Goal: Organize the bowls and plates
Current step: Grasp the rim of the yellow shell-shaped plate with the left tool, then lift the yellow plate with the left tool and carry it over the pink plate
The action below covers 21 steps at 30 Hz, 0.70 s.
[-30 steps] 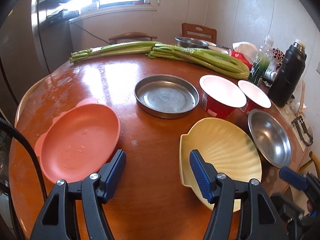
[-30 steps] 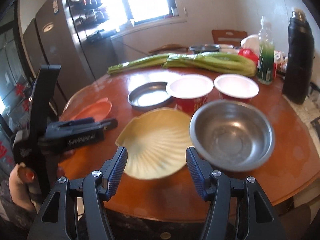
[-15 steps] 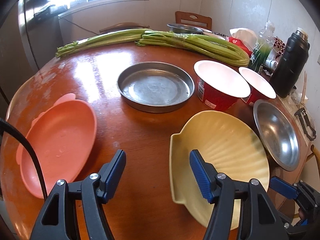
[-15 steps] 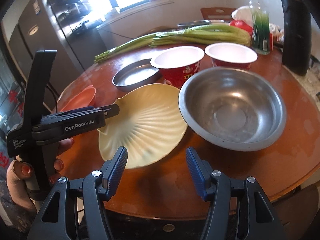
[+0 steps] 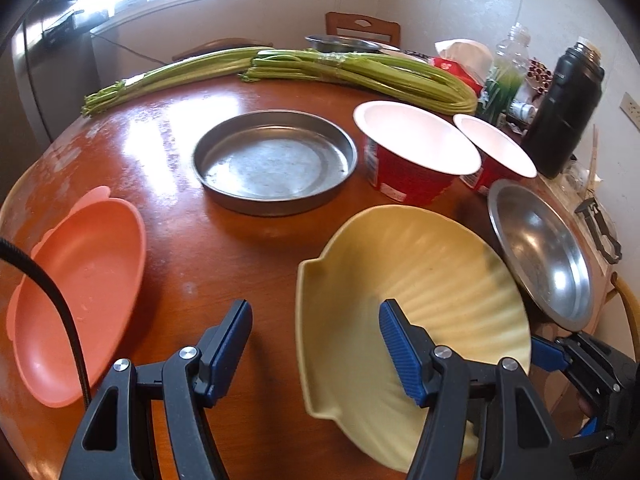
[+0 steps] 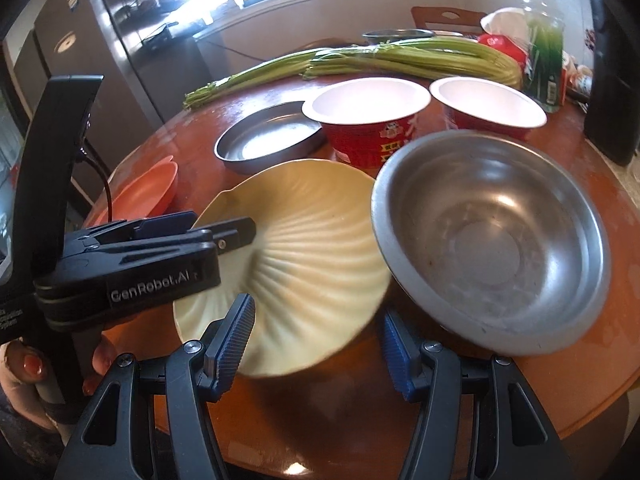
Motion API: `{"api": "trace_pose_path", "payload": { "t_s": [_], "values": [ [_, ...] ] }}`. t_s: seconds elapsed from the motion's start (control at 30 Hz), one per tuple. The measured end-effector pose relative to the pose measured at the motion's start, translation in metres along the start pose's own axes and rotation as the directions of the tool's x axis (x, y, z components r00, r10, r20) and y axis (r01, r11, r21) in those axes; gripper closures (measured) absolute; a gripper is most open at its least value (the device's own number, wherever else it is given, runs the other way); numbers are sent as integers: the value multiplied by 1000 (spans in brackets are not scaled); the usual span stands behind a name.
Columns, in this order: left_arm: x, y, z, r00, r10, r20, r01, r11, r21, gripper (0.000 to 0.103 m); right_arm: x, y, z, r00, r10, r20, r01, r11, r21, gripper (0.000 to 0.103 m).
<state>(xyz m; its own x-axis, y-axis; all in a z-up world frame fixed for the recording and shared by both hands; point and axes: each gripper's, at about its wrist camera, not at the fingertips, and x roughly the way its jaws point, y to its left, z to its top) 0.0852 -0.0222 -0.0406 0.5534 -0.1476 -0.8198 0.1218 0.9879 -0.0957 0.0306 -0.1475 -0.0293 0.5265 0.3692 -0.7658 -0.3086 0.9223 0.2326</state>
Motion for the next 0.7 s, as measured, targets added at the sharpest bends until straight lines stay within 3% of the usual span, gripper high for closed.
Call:
{"api": "trace_pose_path", "payload": {
  "t_s": [0.17,0.3,0.7],
  "values": [
    [1,-1,-2,1000,-7,4,7,1000,-3,37,3,8,-1,1000,-4,-2,4,999,-42,40],
    [-2,-1,-4,999,-53,1,53,999,-2,37,4,14,-4,1000,-1,-4,1,997,-71,40],
    [-9,7,-11,1000,-26,16,26,999,-20,37,8,29,-4,1000,4,-6,-5,994,-113,39]
  ]
}}
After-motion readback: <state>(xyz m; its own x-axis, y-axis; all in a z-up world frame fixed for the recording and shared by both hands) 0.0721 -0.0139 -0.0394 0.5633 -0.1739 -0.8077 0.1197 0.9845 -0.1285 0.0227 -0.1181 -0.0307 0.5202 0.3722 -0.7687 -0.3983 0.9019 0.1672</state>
